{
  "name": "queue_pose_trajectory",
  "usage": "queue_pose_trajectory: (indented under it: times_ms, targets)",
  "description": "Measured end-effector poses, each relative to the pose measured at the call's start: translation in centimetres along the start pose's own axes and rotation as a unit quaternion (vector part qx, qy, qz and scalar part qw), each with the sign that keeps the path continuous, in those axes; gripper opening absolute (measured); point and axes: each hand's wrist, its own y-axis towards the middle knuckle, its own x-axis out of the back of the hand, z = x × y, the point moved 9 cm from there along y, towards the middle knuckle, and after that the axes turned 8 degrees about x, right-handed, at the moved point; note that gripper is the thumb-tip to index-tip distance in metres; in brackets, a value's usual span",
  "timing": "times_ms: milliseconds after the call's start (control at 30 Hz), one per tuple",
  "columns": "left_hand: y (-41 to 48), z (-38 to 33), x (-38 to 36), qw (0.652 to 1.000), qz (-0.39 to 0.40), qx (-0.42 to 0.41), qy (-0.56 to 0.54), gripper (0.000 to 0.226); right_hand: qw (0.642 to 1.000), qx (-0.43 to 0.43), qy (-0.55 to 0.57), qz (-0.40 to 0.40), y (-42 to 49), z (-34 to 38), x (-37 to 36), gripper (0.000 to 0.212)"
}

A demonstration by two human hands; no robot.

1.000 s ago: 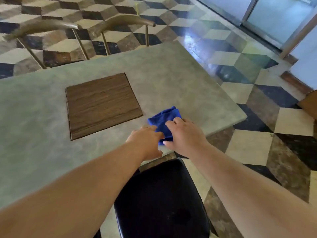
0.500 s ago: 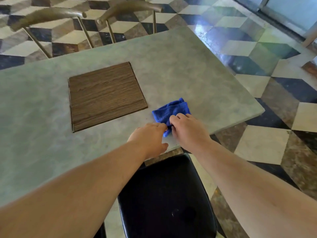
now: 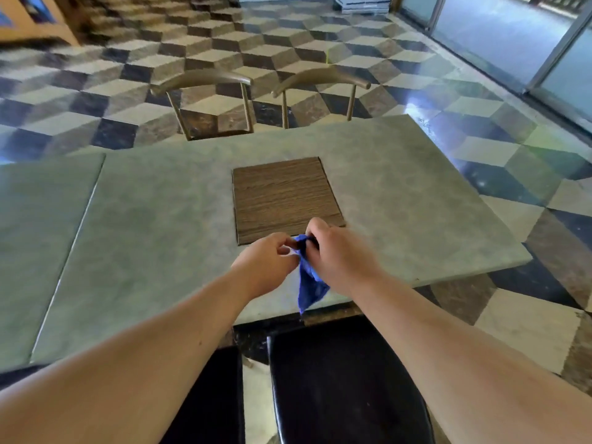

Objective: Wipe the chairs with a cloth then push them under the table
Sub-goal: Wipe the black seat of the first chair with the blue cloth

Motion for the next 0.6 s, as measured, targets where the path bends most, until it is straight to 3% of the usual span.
queue_pose_trajectory:
  times_ms: [133, 367, 500, 600]
  targets:
    - [-4.7, 5.5, 7.9, 0.999, -0.035, -0.008, 0.011, 0.052, 0.998, 0.046, 0.029, 0.026, 1.7, 11.0, -1.6, 0.008]
    - [-12.7, 16.9, 21.8, 0.987, -0.123, -0.029, 0.100, 0.025, 0.995, 0.079, 0.022, 0.062, 4.2, 29.7, -6.5, 0.004]
    - [-15.9, 23.1, 27.3, 0.983, -0.121, -0.033, 0.136, 0.033, 0.993, 0.093, 0.008, 0.078, 5.4, 37.3, -9.0, 0.008]
    - [-17.4, 26.7, 29.8, 0.975, -0.111, -0.046, 0.188, 0.016, 0.989, 0.100, 0.000, 0.105, 5.6, 40.8, -11.0, 0.009]
